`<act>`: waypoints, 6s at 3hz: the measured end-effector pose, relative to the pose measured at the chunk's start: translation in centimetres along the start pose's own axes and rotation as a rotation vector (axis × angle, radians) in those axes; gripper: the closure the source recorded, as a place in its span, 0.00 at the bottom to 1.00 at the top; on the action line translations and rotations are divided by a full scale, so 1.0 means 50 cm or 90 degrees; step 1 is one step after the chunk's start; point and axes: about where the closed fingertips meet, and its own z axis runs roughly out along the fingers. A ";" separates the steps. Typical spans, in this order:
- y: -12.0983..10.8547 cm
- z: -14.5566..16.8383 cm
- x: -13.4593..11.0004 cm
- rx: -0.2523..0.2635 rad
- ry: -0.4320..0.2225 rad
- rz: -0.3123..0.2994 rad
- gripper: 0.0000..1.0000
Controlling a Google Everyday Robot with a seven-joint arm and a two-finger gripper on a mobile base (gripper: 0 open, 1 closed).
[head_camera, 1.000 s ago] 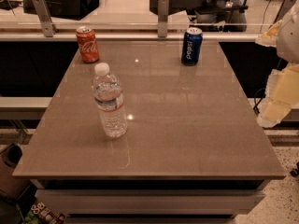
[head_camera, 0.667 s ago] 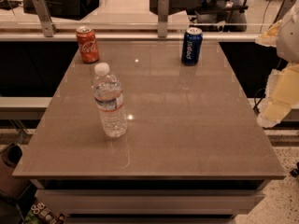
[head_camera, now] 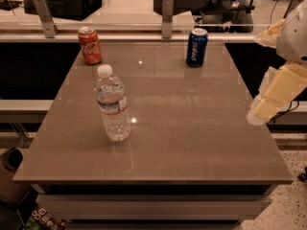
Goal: Move water bottle near coke can
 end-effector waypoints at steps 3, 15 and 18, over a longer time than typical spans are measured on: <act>0.039 0.128 -0.203 -0.050 -0.280 0.029 0.00; 0.164 0.205 -0.480 -0.181 -0.547 -0.021 1.00; 0.027 0.154 -0.489 -0.125 -0.522 0.018 1.00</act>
Offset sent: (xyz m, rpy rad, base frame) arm 0.0332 0.1213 -0.0260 0.5078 -0.0790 0.1051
